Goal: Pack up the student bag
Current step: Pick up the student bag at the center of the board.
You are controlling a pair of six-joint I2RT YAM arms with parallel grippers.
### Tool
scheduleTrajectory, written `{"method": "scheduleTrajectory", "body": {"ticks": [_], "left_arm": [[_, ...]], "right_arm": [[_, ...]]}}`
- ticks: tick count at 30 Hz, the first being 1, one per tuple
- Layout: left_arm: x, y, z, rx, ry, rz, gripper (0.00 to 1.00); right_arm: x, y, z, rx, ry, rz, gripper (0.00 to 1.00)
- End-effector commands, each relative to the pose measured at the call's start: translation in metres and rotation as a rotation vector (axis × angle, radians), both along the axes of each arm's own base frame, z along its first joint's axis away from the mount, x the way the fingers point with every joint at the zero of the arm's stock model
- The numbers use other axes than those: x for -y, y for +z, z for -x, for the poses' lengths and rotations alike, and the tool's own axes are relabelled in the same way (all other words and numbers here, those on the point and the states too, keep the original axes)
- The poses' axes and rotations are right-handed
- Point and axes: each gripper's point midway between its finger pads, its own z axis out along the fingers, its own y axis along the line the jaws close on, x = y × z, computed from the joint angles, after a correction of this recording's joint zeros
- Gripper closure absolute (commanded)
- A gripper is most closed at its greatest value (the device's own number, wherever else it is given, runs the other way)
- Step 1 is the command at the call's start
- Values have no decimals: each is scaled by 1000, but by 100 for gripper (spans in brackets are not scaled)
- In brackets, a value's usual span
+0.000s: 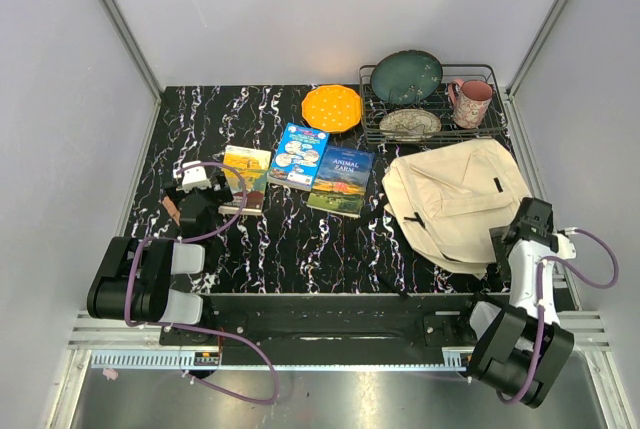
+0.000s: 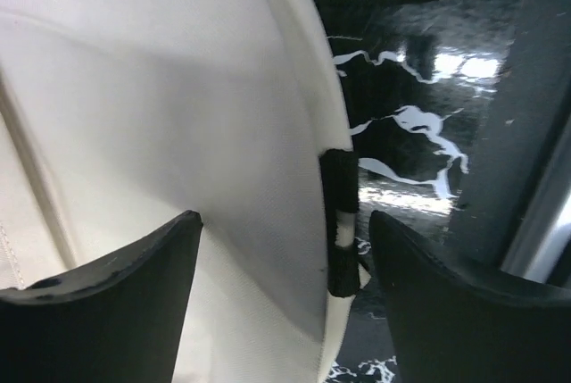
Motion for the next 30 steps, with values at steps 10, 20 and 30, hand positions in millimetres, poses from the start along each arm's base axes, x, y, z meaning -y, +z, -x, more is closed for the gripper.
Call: {"method": "scheduleTrajectory", "body": {"ticks": [10, 20, 30], "left_arm": [[-14, 135, 22, 127, 206, 181, 1], [66, 98, 28, -171, -133, 470, 1], [107, 85, 30, -286, -292, 632, 1]], "right_arm": [[-5, 38, -51, 270, 224, 61, 82], [-24, 117, -64, 474, 385, 124, 100], [-71, 263, -56, 726, 630, 185, 100]]}}
